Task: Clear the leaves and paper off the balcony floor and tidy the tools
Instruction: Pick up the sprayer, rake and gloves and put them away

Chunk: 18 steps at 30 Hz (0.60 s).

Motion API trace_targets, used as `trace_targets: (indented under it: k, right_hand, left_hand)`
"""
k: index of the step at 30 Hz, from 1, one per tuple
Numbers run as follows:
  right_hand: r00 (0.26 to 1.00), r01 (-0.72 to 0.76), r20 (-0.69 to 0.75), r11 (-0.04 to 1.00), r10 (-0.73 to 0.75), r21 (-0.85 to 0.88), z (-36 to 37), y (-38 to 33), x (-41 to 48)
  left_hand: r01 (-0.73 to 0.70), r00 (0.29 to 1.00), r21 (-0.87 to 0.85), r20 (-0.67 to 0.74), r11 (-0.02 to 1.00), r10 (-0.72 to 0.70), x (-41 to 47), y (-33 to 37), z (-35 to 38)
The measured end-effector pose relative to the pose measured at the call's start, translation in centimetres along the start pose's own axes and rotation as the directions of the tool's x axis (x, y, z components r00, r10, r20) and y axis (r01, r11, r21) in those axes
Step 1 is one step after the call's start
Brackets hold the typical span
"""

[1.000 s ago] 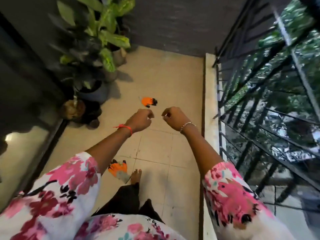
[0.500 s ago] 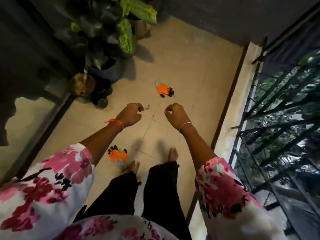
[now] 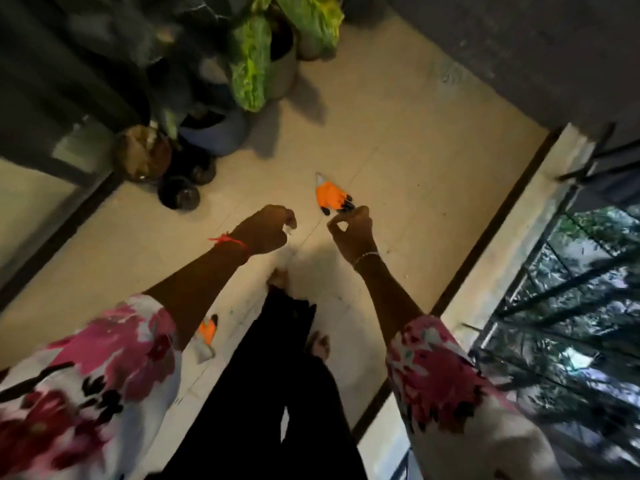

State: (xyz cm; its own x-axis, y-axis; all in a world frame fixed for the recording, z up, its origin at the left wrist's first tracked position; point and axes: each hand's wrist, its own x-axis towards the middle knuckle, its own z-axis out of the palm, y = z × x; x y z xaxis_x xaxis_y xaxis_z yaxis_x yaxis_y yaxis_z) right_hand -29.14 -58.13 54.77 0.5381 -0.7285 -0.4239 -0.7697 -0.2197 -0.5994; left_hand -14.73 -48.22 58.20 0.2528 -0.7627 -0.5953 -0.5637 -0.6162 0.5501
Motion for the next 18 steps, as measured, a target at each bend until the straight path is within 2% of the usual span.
trace_targets:
  k: [2,4,7,11,13,15,18]
  right_hand:
    - [0.994,-0.056,-0.087,0.996,0.063,0.074,1.6,1.4,4.4]
    - [0.987,-0.096,-0.117,0.989,0.109,0.117,3.4,3.3,8.4]
    - [0.988,-0.131,-0.062,0.983,0.140,0.127,7.5,8.1,15.4]
    - [0.986,-0.163,0.006,0.963,0.165,0.216,13.1,14.9,21.8]
    - [0.980,-0.194,0.086,0.964,0.181,0.181,16.1,18.5,24.7]
    - [0.968,-0.181,0.190,0.981,0.164,0.073,19.0,22.1,27.7]
    - [0.954,-0.176,0.240,0.984,0.178,-0.032,22.4,25.6,32.4]
  left_hand:
    - [0.001,1.000,0.030,-0.012,1.000,0.000,5.1,-0.9,0.3]
    - [-0.036,0.999,0.067,-0.017,0.997,0.037,9.9,-2.1,1.4]
    - [-0.082,0.997,0.111,0.005,0.990,0.082,17.8,-4.5,4.5]
    - [-0.065,0.997,0.190,0.050,0.980,0.056,27.0,-8.6,10.0]
    - [-0.038,0.997,0.210,0.071,0.977,0.024,31.1,-11.1,13.6]
    - [0.001,0.996,0.204,0.084,0.979,-0.019,35.1,-12.9,16.4]
    - [0.071,0.995,0.107,0.057,0.992,-0.078,39.6,-14.6,19.1]
